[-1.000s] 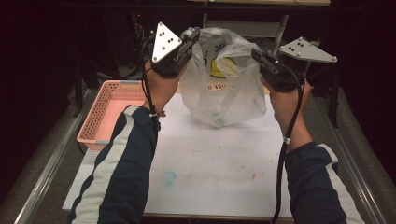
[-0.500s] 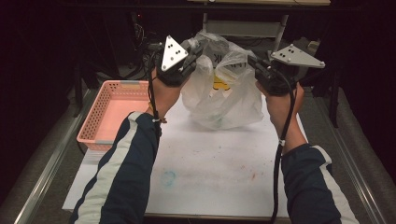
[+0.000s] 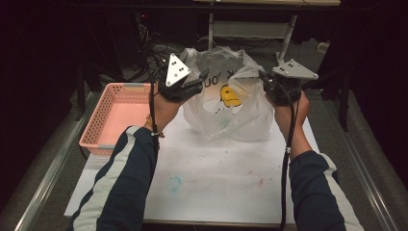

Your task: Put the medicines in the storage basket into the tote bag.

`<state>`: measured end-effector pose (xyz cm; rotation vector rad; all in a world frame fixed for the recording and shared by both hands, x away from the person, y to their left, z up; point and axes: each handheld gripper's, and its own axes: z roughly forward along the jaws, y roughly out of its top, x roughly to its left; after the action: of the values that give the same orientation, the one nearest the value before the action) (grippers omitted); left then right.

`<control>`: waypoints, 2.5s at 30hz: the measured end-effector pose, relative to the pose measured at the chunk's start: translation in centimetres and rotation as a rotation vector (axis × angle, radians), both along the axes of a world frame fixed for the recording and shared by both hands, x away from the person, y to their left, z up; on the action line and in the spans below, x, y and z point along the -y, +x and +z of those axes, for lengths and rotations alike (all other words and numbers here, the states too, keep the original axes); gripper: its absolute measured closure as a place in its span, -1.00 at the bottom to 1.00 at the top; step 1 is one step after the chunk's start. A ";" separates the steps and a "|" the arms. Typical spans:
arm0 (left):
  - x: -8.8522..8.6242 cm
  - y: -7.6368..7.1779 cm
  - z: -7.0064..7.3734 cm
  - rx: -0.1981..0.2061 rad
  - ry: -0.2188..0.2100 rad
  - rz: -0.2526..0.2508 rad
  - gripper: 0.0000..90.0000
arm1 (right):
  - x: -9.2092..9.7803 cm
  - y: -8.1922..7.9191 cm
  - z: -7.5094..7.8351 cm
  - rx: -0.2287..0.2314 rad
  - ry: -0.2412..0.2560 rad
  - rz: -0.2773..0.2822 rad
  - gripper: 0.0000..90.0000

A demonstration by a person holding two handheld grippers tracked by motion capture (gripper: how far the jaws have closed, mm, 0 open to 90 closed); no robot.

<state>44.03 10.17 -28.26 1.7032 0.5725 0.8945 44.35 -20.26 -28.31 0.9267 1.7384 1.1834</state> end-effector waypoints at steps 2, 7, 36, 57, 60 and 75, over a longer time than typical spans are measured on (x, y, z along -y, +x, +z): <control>-0.4 0.1 -0.3 -0.011 0.020 -0.002 -0.07 | 0.5 0.5 -0.3 -0.013 -0.011 -0.023 1.00; -0.9 0.7 -1.2 -0.039 0.063 0.021 -0.01 | 1.8 1.8 -1.1 -0.050 -0.034 -0.076 1.00; 1.7 1.8 -8.2 -0.155 0.104 -0.006 0.40 | 9.7 5.0 -4.0 -0.163 0.016 -0.282 0.81; 3.6 1.0 -9.7 -0.168 0.121 0.022 0.60 | 6.7 -3.5 -0.3 0.025 0.042 -0.034 -0.22; 2.9 0.7 -9.3 -0.166 0.100 0.018 0.55 | 6.2 -5.0 -1.2 0.036 0.032 0.001 -0.24; -1.2 -3.1 -9.7 -0.072 0.143 0.053 0.00 | 4.4 -8.1 -5.6 0.018 0.010 0.060 -0.28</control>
<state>40.90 11.36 -37.98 1.8623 0.6167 0.9331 36.22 -24.67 -33.89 0.8727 1.7587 1.2368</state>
